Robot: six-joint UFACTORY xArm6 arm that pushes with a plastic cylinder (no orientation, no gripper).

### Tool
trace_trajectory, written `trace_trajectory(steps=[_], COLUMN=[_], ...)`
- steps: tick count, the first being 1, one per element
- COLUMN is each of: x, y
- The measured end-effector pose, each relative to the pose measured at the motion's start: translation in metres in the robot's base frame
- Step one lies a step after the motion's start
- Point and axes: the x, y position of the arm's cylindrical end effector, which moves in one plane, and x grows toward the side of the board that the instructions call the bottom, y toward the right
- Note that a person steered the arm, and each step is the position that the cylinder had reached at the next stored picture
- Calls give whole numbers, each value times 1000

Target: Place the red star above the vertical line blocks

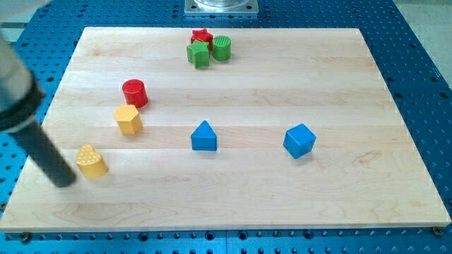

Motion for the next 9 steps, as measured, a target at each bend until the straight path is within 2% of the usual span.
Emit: trace_trajectory(steps=[1,3,4,7,8,9], x=[-2,-8,-53,-264,-319,-326], y=[40,65,129,287,279,224])
